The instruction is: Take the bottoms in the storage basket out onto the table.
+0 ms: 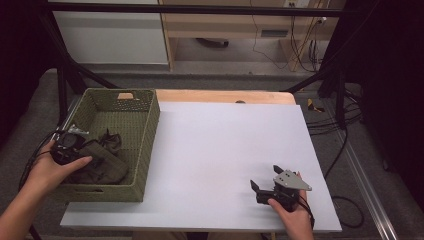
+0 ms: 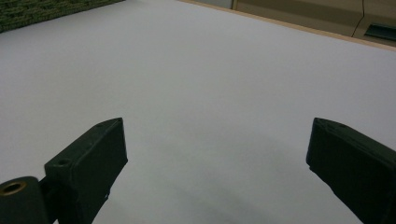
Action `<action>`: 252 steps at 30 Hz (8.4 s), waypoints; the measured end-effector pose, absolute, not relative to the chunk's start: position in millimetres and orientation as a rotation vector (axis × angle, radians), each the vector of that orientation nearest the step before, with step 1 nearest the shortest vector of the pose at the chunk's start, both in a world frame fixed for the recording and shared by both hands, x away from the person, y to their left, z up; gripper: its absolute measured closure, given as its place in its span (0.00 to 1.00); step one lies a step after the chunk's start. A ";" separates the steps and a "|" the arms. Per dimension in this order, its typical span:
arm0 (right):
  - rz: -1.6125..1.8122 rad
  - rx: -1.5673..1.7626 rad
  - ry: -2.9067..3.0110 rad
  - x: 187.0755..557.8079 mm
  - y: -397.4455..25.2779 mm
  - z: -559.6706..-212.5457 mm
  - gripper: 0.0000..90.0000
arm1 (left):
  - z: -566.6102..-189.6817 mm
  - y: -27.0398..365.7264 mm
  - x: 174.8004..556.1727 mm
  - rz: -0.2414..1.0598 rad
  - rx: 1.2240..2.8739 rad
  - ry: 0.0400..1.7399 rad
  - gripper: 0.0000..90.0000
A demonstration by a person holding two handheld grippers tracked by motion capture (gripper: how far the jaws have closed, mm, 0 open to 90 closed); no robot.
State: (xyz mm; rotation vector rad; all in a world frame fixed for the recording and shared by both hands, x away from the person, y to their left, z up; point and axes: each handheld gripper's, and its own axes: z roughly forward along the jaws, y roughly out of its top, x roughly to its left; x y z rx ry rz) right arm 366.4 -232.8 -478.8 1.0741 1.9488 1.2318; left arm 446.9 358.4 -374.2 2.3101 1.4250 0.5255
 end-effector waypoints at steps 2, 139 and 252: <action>1.231 1.075 1.950 366.4 -232.6 -478.9 0.06 | -375.9 359.5 448.2 0.516 2.309 1.436 0.05; 1.243 1.068 1.960 366.3 -233.5 -478.2 0.06 | -260.0 248.8 470.3 0.669 1.788 1.013 0.57; 1.150 1.090 1.955 377.5 -233.1 -482.9 0.05 | -297.8 76.0 568.7 0.426 1.899 0.870 0.57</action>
